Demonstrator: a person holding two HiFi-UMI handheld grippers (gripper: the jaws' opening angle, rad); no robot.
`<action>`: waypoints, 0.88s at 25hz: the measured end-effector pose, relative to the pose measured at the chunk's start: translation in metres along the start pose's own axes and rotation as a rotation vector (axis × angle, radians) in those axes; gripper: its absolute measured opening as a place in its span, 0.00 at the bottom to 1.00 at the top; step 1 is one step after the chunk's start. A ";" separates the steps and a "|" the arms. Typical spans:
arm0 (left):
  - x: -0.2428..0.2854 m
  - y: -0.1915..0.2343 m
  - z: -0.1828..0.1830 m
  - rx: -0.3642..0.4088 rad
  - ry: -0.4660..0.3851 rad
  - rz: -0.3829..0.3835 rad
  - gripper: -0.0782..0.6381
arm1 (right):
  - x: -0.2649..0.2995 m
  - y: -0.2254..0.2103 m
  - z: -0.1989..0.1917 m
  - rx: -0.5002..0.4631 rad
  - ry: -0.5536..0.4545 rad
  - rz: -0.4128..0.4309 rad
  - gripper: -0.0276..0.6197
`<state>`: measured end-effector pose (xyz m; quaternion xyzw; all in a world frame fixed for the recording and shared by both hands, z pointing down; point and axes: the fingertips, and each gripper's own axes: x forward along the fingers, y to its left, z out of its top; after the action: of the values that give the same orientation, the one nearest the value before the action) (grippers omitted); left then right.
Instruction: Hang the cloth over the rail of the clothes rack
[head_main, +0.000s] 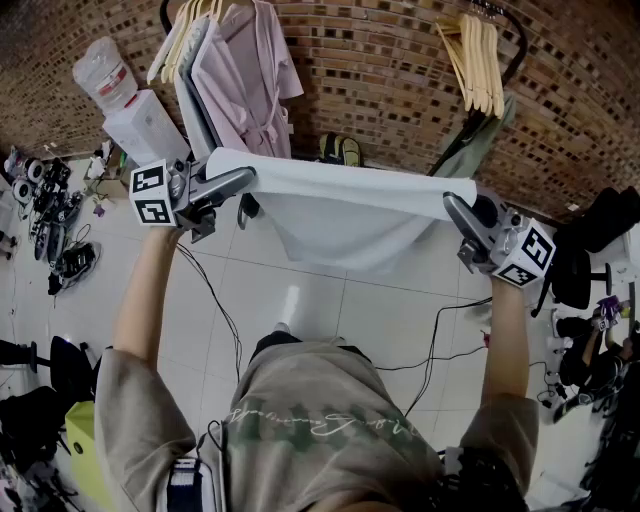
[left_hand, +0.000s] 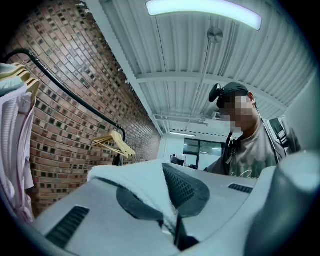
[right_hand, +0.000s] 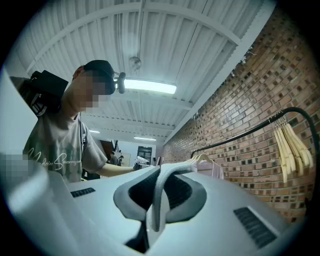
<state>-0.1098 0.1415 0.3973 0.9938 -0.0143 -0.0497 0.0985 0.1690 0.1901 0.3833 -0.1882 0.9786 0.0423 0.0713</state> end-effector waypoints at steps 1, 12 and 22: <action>0.003 -0.001 0.000 0.001 0.001 0.001 0.13 | -0.003 -0.001 0.000 0.003 -0.003 -0.002 0.07; 0.024 0.023 -0.003 0.024 -0.023 0.017 0.13 | -0.016 -0.028 0.000 -0.032 0.005 0.012 0.07; 0.028 0.121 0.031 0.085 -0.070 -0.054 0.13 | 0.024 -0.122 0.005 -0.064 -0.001 -0.079 0.07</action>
<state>-0.0873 0.0154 0.3885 0.9948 0.0070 -0.0864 0.0540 0.1936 0.0689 0.3678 -0.2287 0.9686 0.0707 0.0676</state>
